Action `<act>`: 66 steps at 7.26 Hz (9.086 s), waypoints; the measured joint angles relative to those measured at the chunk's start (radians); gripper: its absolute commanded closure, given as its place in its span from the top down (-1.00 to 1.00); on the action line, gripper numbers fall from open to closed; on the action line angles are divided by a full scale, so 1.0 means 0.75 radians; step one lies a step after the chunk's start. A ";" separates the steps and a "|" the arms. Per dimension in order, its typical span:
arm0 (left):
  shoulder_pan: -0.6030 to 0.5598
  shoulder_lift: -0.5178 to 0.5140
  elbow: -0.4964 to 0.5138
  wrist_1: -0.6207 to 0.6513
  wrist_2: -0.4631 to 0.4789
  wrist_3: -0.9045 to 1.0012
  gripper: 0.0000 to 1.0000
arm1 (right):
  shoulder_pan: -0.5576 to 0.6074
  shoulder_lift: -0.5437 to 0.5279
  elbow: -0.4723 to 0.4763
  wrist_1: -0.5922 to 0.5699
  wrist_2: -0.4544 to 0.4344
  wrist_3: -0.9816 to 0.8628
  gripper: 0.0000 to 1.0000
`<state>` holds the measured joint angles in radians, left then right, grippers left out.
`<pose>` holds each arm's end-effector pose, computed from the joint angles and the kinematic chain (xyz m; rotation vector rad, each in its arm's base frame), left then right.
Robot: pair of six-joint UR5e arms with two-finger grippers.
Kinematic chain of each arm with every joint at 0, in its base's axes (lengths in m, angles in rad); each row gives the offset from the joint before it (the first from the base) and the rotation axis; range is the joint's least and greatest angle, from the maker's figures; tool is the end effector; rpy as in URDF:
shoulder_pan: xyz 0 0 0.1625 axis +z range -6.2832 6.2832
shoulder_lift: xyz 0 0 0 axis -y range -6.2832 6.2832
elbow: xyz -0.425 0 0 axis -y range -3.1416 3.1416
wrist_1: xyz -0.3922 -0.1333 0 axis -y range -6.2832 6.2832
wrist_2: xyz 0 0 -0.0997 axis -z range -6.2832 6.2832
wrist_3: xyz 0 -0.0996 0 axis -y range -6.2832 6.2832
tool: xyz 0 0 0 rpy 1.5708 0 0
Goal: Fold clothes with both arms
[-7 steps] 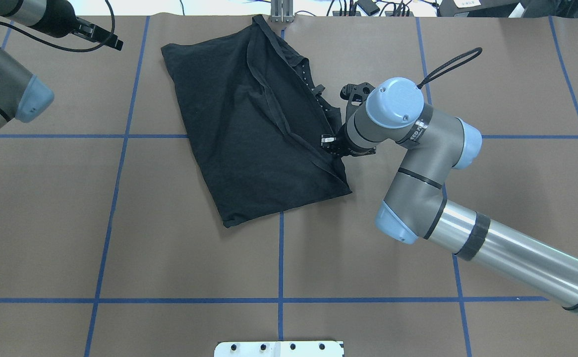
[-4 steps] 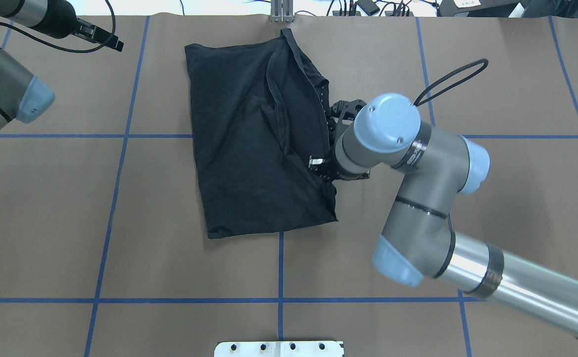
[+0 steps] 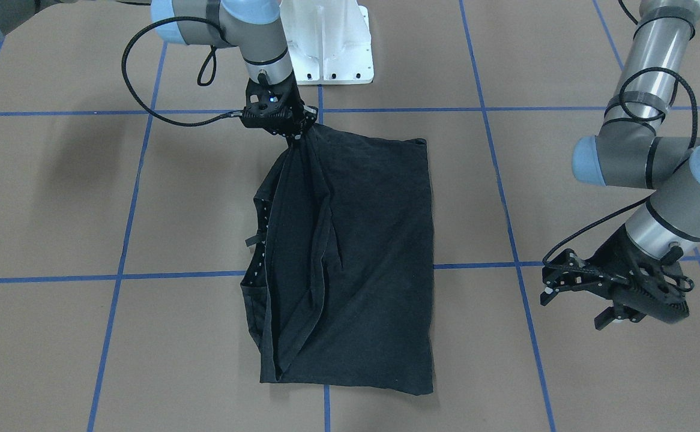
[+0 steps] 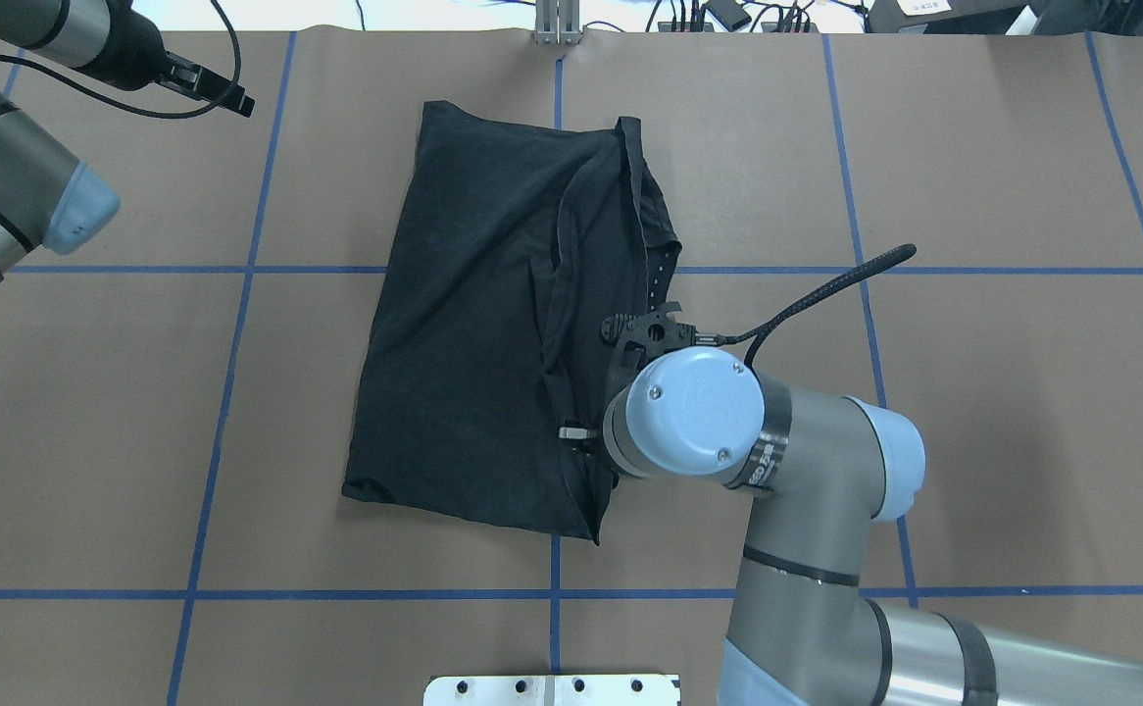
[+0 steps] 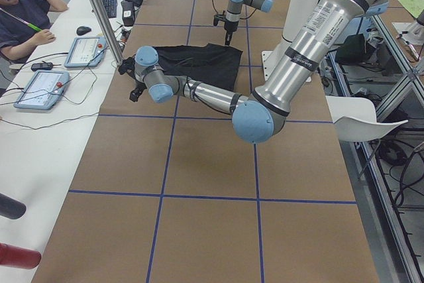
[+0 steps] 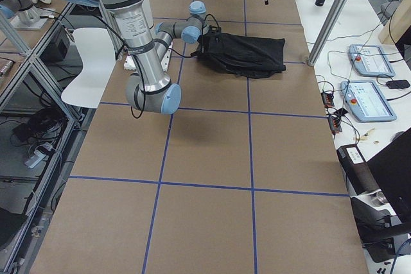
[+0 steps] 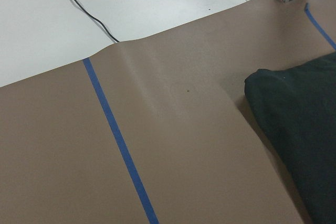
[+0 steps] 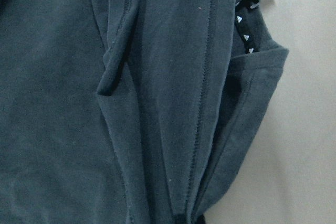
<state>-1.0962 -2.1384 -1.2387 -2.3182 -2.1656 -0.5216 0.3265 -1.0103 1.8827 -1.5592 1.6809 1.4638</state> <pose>0.2664 -0.6881 0.3921 0.5758 0.9335 0.2498 -0.5460 -0.3141 0.2078 0.0896 -0.8854 0.1562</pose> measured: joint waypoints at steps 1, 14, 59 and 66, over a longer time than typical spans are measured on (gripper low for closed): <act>0.003 0.001 0.003 0.000 0.001 0.000 1.00 | -0.039 -0.044 0.059 -0.039 -0.024 0.001 -1.00; 0.037 0.036 0.017 -0.003 -0.123 -0.085 1.00 | -0.186 0.051 0.072 -0.460 -0.182 -0.641 0.39; 1.245 0.560 -0.909 -0.108 0.851 -1.851 0.98 | -0.218 -0.558 0.397 0.291 -0.444 0.845 0.99; 1.289 0.508 -0.835 -0.107 0.854 -1.859 0.46 | -0.247 -0.557 0.396 0.299 -0.448 0.801 0.99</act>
<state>-0.1292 -1.7570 -1.8646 -2.3988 -1.5248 -1.9160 0.1411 -1.4283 2.1798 -1.3348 1.3449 2.0648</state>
